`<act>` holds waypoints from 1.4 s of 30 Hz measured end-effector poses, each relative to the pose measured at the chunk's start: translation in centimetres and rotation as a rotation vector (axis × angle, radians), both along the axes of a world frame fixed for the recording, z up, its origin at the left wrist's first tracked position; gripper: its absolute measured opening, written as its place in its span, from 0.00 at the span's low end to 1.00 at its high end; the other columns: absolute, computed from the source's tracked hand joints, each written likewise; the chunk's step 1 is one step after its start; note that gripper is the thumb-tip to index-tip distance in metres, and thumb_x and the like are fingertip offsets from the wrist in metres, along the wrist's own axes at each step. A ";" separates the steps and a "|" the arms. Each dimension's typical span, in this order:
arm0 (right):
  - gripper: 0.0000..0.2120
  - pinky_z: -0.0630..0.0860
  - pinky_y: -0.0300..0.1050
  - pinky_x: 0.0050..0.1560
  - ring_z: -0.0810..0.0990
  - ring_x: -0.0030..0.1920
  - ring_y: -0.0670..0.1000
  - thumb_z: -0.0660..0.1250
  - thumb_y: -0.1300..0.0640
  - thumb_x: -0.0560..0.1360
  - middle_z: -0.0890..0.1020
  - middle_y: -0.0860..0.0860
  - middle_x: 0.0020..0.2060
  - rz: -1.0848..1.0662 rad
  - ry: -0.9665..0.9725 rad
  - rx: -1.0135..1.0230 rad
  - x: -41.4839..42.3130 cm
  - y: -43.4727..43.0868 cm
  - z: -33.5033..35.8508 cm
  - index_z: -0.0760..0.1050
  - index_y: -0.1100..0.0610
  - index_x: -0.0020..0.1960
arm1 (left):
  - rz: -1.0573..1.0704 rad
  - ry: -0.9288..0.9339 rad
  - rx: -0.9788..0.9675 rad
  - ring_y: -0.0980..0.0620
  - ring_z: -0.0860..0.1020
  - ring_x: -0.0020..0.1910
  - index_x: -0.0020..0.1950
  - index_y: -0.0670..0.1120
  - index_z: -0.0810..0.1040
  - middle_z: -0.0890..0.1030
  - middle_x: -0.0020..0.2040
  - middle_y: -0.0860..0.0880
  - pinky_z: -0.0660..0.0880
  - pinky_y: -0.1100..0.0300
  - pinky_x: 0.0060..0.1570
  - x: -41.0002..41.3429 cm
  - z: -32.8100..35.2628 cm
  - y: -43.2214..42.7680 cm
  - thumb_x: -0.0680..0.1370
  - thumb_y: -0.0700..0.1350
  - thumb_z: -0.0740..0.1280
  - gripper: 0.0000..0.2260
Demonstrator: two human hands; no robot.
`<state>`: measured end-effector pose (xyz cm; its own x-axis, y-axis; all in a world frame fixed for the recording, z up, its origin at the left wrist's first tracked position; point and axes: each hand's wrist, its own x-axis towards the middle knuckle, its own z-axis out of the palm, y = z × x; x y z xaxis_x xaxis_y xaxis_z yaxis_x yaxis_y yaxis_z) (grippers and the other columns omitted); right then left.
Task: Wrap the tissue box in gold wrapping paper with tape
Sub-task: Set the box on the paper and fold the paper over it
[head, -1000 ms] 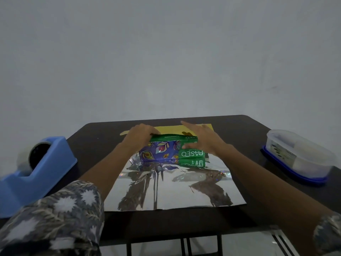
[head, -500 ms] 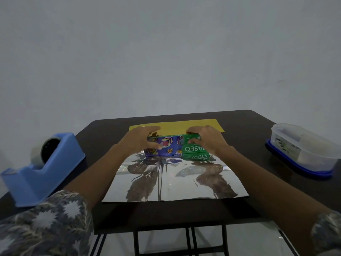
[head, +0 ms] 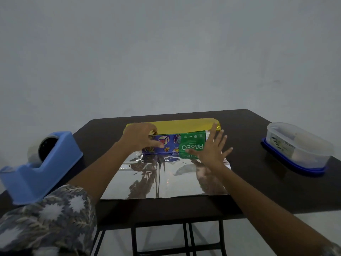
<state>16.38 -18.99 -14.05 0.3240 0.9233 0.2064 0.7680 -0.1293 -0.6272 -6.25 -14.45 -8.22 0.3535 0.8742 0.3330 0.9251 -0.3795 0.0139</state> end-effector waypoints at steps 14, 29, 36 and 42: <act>0.60 0.39 0.67 0.70 0.34 0.75 0.56 0.66 0.28 0.63 0.34 0.56 0.75 0.038 -0.130 -0.093 0.2 -1.2 -1.2 0.26 0.50 0.73 | 0.003 -0.006 0.016 0.51 0.77 0.48 0.55 0.50 0.75 0.81 0.52 0.52 0.70 0.59 0.44 0.5 -0.3 0.0 0.69 0.60 0.72 0.21; 0.28 0.35 0.59 0.72 0.52 0.76 0.47 0.61 0.46 0.78 0.61 0.49 0.74 0.458 -0.726 0.085 -0.5 2.7 4.1 0.58 0.51 0.75 | 0.018 0.003 0.018 0.48 0.73 0.64 0.71 0.51 0.65 0.73 0.68 0.51 0.67 0.54 0.61 0.9 -0.2 -0.4 0.70 0.58 0.72 0.34; 0.18 0.33 0.48 0.73 0.77 0.60 0.47 0.63 0.48 0.77 0.80 0.49 0.59 0.387 -0.758 0.259 -0.9 3.1 3.0 0.71 0.50 0.66 | 0.047 0.170 -0.034 0.52 0.73 0.65 0.68 0.54 0.72 0.76 0.66 0.52 0.42 0.47 0.74 -0.2 -0.4 0.5 0.72 0.61 0.68 0.26; 0.16 0.30 0.45 0.71 0.80 0.55 0.49 0.63 0.49 0.77 0.84 0.50 0.51 0.304 -0.745 0.298 -1.2 2.5 3.2 0.75 0.48 0.64 | 0.037 0.116 0.028 0.54 0.74 0.62 0.59 0.53 0.77 0.79 0.58 0.54 0.45 0.45 0.73 0.0 -0.4 -0.1 0.70 0.58 0.71 0.19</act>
